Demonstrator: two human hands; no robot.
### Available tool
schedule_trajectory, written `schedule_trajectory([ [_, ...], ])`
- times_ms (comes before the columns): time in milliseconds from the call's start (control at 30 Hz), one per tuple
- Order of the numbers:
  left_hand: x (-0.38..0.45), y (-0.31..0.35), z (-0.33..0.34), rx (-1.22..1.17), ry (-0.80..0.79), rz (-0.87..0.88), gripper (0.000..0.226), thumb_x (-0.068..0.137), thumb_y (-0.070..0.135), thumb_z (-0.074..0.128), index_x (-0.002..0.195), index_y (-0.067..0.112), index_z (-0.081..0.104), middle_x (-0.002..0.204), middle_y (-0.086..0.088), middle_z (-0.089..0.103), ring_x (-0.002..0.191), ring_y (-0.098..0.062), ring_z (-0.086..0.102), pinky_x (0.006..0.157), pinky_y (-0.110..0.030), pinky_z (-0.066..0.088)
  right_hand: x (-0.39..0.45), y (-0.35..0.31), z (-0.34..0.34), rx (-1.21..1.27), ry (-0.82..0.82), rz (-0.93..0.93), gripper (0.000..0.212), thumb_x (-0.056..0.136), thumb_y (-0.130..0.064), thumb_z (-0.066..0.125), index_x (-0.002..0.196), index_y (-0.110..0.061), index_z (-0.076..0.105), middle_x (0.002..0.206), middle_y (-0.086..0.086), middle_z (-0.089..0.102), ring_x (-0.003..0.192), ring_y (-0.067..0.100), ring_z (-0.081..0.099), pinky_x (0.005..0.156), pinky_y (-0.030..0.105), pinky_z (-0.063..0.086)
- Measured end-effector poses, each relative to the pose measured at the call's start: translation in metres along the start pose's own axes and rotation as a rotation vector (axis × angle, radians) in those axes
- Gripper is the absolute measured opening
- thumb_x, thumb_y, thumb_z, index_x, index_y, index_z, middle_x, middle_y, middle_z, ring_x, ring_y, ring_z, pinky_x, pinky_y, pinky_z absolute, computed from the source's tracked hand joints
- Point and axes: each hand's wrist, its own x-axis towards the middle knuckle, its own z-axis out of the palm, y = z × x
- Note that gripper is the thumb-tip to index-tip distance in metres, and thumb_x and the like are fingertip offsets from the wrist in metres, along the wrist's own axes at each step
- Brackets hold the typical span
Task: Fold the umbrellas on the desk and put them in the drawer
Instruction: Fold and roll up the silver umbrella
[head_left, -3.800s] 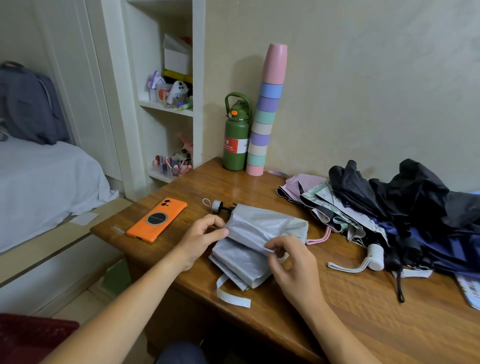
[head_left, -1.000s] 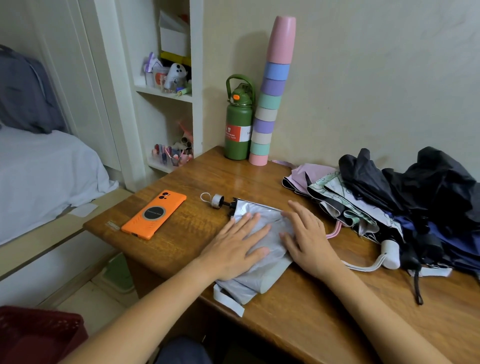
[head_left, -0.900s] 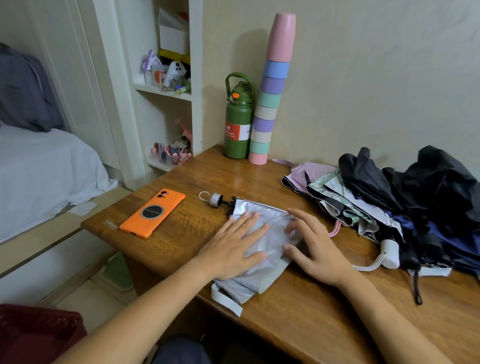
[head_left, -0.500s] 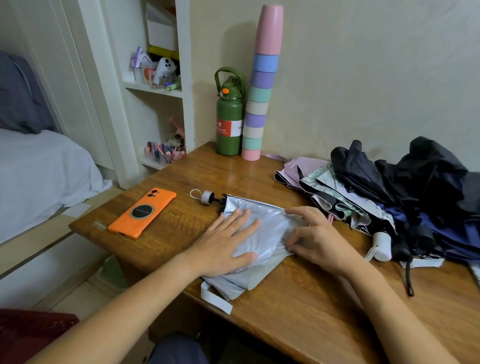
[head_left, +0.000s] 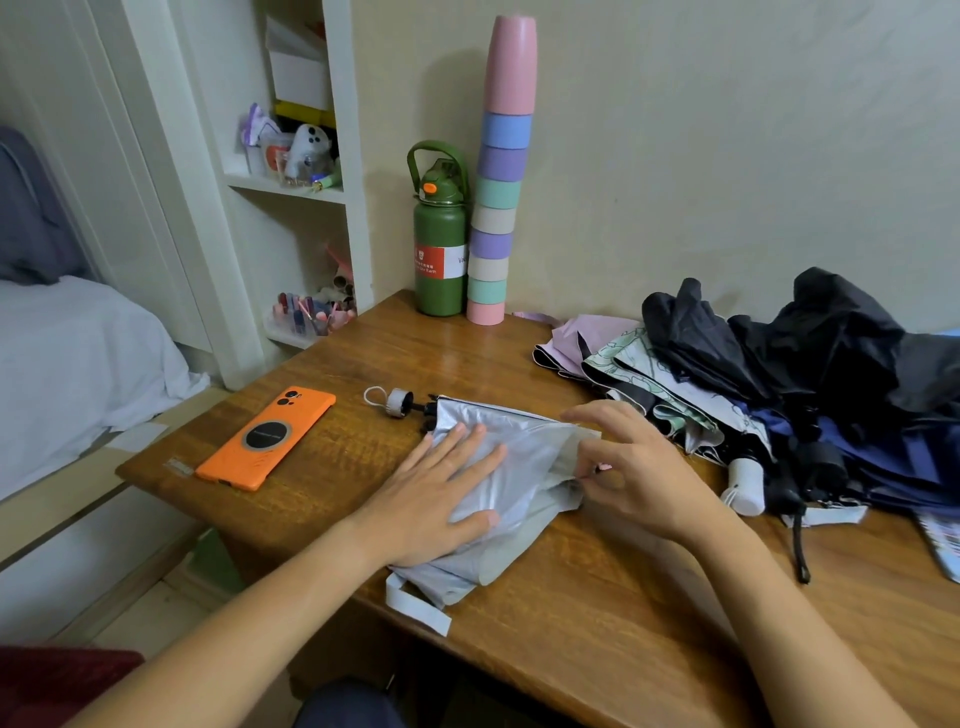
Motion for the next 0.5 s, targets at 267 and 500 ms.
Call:
schedule_trajectory([
  [267,-0.001,0.000,-0.003,0.023,-0.040,-0.004,0.071,0.104,0.066,0.025,0.160,0.045,-0.014,0.164,0.012,-0.035,0.148,-0.005,-0.037,0.126,-0.040,-0.014,-0.005,0.007,0.004,-0.029,-0.110,0.059,0.011,0.078,-0.018,0.074,0.088,-0.022,0.073,0.134,0.003,0.056,0.126,0.024,0.050,0.099,0.045,0.050],
  [500,0.000,0.001,-0.007,0.051,-0.082,0.006,0.083,0.089,0.085,0.010,0.157,0.047,-0.020,0.164,0.007,-0.036,0.148,-0.009,-0.037,0.126,-0.039,-0.017,0.017,-0.042,0.038,-0.041,-0.035,0.112,0.059,0.107,-0.039,0.040,0.158,-0.010,0.034,0.166,0.004,0.030,0.156,0.016,0.018,0.127,0.034,0.016],
])
